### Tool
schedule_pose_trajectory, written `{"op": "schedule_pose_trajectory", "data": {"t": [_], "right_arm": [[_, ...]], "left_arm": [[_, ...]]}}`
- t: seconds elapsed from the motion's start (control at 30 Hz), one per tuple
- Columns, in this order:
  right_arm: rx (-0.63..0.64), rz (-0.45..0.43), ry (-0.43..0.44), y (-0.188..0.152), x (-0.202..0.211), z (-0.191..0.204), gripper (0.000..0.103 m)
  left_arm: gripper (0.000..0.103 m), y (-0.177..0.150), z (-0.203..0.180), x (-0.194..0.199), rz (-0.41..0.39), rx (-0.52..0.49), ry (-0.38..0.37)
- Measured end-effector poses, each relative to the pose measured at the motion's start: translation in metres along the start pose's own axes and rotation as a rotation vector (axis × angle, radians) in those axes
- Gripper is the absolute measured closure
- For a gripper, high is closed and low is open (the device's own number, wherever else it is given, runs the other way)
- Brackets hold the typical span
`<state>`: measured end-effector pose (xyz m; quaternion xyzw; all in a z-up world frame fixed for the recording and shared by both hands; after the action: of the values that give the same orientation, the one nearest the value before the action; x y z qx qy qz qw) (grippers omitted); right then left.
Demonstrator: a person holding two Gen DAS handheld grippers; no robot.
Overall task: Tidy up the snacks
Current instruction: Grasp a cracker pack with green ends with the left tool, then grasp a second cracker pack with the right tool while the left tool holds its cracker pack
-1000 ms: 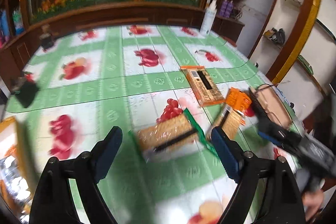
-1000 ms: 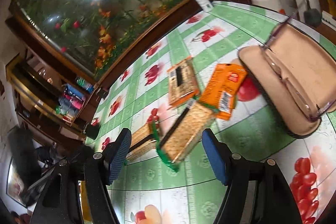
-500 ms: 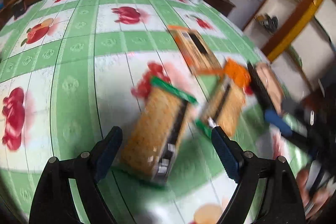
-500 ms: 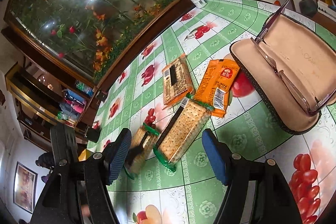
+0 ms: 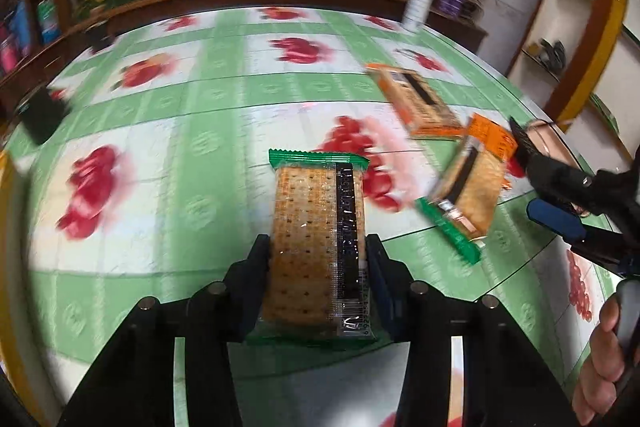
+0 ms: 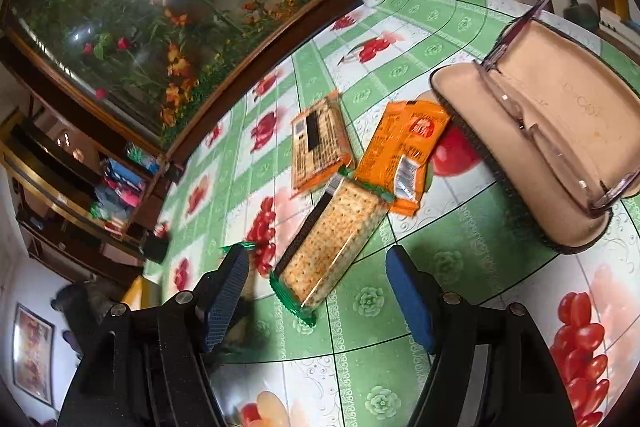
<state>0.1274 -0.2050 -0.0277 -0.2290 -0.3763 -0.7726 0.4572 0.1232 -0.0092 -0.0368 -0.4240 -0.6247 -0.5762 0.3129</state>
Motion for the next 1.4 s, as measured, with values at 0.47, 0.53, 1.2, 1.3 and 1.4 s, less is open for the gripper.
{"op": "schedule_pose_trajectory", "data": {"t": [0.47, 0.53, 1.2, 1.3, 1.4], "right_arm": [[0.056, 0.048, -0.273, 0.020, -0.050, 0.018, 0.026], [0.113, 0.062, -0.354, 0.022, -0.060, 0.025, 0.026], [0.555, 0.121, -0.367, -0.031, -0.088, 0.080, 0.040], [0.543, 0.117, -0.362, -0.030, -0.084, 0.078, 0.049], [0.507, 0.111, -0.279, -0.027, -0.077, 0.083, 0.051]], "left_arm": [[0.057, 0.007, 0.035, 0.024, -0.082, 0.076, -0.001], [0.057, 0.008, 0.039, 0.025, -0.084, 0.084, -0.001], [0.057, 0.011, 0.050, 0.024, -0.073, 0.130, -0.004], [0.057, 0.011, 0.051, 0.025, -0.076, 0.134, -0.003], [0.057, 0.012, 0.052, 0.028, -0.086, 0.137, -0.001]]}}
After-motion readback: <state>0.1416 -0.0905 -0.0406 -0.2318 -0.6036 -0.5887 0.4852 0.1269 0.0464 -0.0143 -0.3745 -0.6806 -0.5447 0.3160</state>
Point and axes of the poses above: each gripper's, at about its wrist camera, not at the fingertips, and x roughly against the way its jaws point, z to its left, y to its top, the point moved 7 cm from there along -x, roughly the way its jaws point, and after that the axes turned 11 degrees about z, right-handed, at the moved point
